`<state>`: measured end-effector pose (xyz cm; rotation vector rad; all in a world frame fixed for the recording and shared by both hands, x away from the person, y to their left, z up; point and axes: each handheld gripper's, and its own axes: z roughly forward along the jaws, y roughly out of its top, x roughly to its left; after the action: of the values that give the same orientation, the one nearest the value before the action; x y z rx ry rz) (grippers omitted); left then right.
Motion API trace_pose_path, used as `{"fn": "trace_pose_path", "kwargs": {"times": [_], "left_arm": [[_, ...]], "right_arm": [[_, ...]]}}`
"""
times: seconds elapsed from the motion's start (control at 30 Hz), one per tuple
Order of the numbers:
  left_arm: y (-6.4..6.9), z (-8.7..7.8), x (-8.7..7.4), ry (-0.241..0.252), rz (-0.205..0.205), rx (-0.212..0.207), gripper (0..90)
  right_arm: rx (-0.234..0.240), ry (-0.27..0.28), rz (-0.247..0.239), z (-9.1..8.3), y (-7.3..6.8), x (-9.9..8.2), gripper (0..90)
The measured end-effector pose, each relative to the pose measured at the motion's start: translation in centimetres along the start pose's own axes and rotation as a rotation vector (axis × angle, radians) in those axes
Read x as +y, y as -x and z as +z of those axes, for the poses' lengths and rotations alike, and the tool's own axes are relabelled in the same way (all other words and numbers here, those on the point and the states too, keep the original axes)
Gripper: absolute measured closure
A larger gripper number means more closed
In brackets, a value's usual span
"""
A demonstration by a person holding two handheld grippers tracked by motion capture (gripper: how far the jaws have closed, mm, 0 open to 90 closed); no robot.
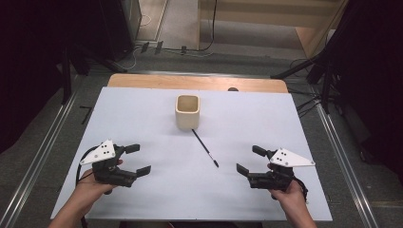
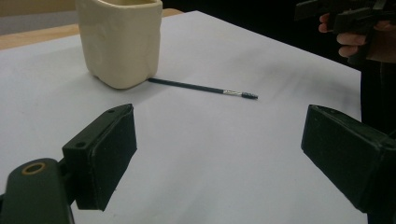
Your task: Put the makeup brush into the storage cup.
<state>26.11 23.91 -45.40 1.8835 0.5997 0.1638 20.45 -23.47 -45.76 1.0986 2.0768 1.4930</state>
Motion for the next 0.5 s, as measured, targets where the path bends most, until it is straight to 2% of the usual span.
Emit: {"fn": "trace_pose_path", "kwargs": {"times": [0.2, 0.37, 0.5], "left_arm": [[0.02, -0.01, 0.00, -0.001, -0.001, 0.002, 10.5], [-0.01, 0.06, -0.02, -0.001, -0.002, 0.003, 10.5], [0.00, 0.03, -0.04, -0.002, -0.004, 0.006, 10.5]], "right_arm": [[-0.026, -0.011, -0.012, 0.13, 0.03, -0.01, 13.7], [0.009, 0.008, -0.007, 0.47, -0.16, 0.28, 13.5], [-0.016, 0.024, -0.004, 0.77, -0.46, 0.61, 13.5]]}}
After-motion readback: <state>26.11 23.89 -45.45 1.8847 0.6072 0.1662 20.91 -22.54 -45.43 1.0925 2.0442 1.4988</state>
